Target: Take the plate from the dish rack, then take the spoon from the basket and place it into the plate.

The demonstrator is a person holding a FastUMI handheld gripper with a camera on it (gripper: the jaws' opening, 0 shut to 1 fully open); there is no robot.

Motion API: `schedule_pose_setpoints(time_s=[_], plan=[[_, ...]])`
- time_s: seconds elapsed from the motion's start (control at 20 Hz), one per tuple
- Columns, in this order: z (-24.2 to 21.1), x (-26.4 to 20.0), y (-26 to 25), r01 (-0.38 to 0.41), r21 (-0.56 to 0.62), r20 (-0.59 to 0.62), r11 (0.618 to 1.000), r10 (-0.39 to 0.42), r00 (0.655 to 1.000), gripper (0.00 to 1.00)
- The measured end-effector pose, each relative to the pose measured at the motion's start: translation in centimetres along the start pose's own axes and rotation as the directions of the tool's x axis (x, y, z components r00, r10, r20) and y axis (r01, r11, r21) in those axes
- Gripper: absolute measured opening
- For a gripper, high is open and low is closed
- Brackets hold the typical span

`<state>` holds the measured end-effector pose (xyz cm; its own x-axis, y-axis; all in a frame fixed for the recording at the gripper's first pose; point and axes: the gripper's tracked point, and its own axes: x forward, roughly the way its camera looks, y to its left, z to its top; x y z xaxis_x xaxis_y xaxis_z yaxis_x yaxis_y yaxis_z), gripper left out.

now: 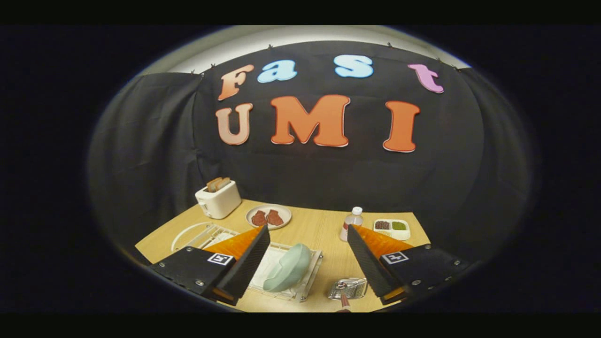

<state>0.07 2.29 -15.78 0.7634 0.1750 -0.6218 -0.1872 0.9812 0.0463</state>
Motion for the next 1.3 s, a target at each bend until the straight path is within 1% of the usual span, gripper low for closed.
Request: schedule_pose_setpoints(time_s=[0.1,0.2,0.35,0.45,0.5,0.65,0.7,0.75,0.9,1.0,1.05,1.1,1.15,1.2,1.25,1.3], plan=[[-1.7,0.8,1.0,-0.036,0.016,-0.087,0.999,0.037,0.996,0.99],[-3.2,1.8,1.7,-0.060,0.036,-0.174,0.998,0.065,0.983,0.97],[-6.1,2.8,2.5,-0.075,0.094,-0.321,0.993,0.102,0.942,0.91],[-6.9,3.2,2.6,-0.069,0.074,-0.369,0.995,0.091,0.925,0.87],[-7.2,3.5,2.5,-0.063,0.072,-0.389,0.995,0.086,0.917,0.87],[-8.6,4.0,2.8,-0.057,0.094,-0.471,0.994,0.095,0.877,0.85],[-9.1,4.6,2.7,-0.048,0.089,-0.497,0.995,0.086,0.864,0.83],[-9.4,4.9,2.6,-0.042,0.090,-0.522,0.995,0.084,0.849,0.79],[-10.8,5.7,2.8,-0.030,0.104,-0.596,0.994,0.086,0.798,0.77],[-12.1,6.2,2.9,-0.006,0.094,-0.641,0.996,0.066,0.765,0.72],[-12.6,6.3,2.9,0.003,0.090,-0.658,0.996,0.058,0.751,0.65],[-12.9,6.4,3.1,0.008,0.085,-0.672,0.996,0.051,0.739,0.62],[-13.3,6.4,3.4,0.016,0.082,-0.686,0.996,0.045,0.726,0.54],[-13.7,6.5,3.8,0.020,0.080,-0.700,0.997,0.042,0.713,0.50],[-14.0,6.3,4.0,0.025,0.076,-0.715,0.997,0.037,0.698,0.43],[-14.0,6.4,3.8,0.040,0.062,-0.725,0.997,0.018,0.688,0.41]])
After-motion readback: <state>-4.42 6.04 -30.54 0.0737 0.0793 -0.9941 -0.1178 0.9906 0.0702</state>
